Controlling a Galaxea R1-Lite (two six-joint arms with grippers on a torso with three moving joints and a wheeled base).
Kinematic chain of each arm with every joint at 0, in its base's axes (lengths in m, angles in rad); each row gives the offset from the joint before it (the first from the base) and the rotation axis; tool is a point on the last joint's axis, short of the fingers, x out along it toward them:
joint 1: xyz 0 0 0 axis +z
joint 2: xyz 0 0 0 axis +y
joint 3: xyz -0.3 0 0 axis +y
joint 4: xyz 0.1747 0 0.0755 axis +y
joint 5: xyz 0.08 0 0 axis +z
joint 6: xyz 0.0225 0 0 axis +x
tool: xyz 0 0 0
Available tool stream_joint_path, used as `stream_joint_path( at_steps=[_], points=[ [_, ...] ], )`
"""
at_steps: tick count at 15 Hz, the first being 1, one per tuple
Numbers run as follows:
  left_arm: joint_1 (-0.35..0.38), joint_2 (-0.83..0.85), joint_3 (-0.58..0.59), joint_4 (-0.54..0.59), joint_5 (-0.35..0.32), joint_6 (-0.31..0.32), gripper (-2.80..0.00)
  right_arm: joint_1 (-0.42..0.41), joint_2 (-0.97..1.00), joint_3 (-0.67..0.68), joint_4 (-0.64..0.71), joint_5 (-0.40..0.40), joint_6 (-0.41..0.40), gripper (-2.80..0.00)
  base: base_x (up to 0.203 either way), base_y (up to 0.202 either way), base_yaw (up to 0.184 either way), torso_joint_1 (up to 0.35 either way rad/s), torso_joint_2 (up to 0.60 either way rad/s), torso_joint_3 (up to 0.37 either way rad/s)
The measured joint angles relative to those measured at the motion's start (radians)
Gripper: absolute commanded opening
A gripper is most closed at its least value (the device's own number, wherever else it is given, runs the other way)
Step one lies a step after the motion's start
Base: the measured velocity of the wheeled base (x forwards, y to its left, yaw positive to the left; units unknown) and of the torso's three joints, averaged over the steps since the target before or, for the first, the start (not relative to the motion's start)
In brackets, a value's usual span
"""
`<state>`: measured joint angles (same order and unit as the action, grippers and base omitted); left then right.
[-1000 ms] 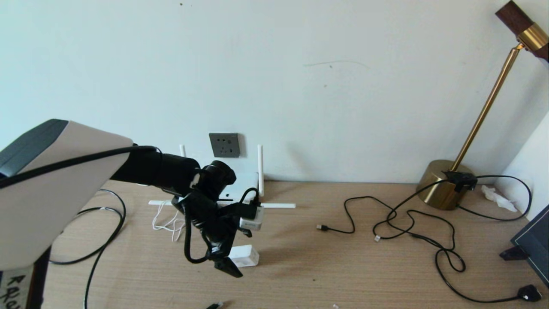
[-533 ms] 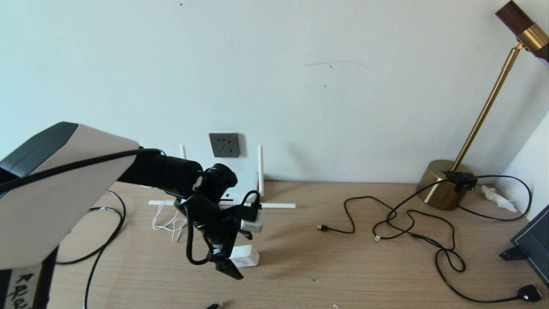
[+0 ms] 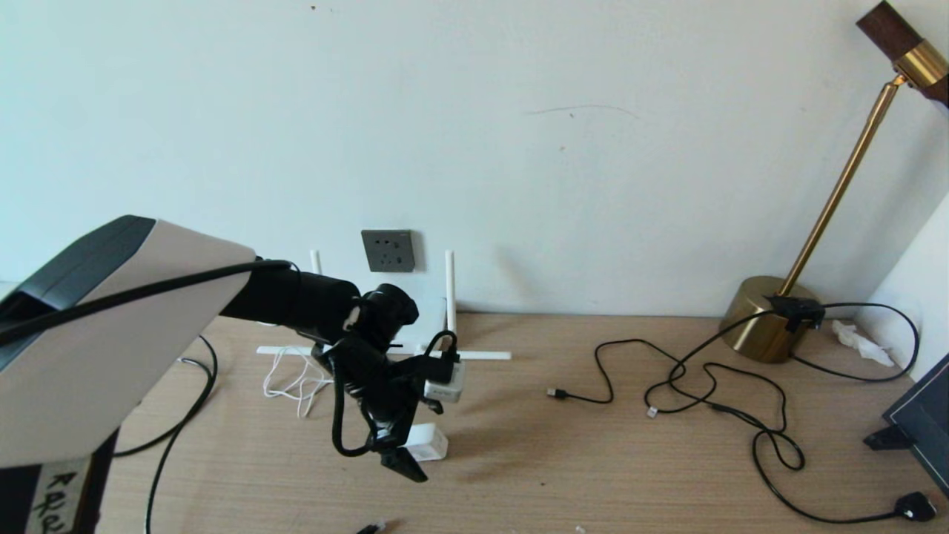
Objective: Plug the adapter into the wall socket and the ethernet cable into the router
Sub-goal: Pick up plug
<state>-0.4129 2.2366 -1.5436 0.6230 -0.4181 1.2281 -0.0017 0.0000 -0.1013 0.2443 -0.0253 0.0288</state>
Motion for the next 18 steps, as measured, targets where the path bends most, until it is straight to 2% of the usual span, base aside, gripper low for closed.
stream_joint_path(
  at_steps=[1,12,18],
  points=[
    [0.000,0.003,-0.001,0.001,0.000,0.000,-2.80,0.000,0.000,0.000,-0.001,0.000,0.000,-2.80,0.000,0.000,0.000,0.000,0.00,0.000],
    [0.000,0.027,-0.001,-0.007,-0.003,0.001,-2.80,0.000,0.000,0.000,0.000,0.000,0.000,-2.80,0.000,0.000,0.000,0.000,0.00,0.000],
    [0.007,-0.045,0.045,0.007,-0.010,0.000,-2.80,0.000,0.000,0.000,0.000,0.000,0.000,-2.80,0.000,0.000,0.000,0.000,0.00,0.000]
  ],
)
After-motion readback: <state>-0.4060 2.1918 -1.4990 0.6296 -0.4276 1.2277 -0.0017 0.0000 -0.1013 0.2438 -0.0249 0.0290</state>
